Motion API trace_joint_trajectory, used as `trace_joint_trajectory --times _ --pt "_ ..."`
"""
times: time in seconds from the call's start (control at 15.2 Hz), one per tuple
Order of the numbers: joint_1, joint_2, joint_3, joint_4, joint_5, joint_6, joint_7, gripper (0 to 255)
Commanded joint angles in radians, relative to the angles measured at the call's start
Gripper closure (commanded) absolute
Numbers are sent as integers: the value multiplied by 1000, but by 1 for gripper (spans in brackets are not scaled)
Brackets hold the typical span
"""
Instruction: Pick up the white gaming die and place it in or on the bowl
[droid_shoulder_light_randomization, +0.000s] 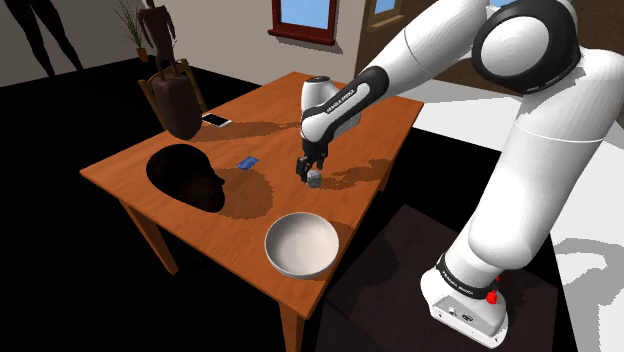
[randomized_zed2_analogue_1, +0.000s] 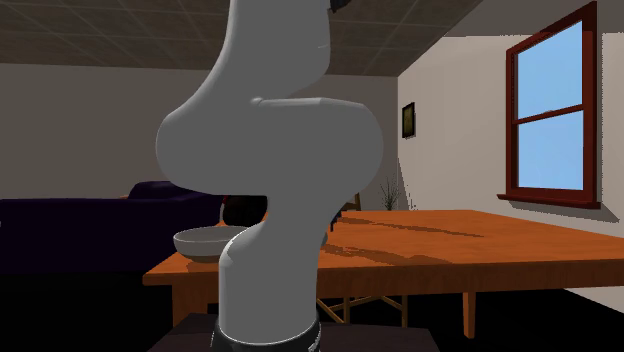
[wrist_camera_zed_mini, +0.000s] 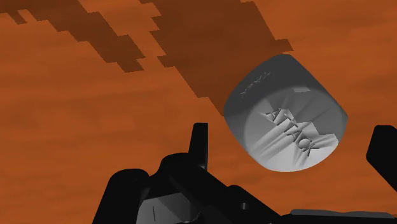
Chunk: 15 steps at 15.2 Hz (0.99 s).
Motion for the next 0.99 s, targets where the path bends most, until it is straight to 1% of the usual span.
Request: trace_joint_trajectory --times 0.0,0.4,0.46,0.92 --pt "0 7 0 -3 0 10 0 0" --pt "0 7 0 -3 0 10 0 0" --pt "0 7 0 -3 0 10 0 255" --pt "1 6 0 -3 0 10 1 255"
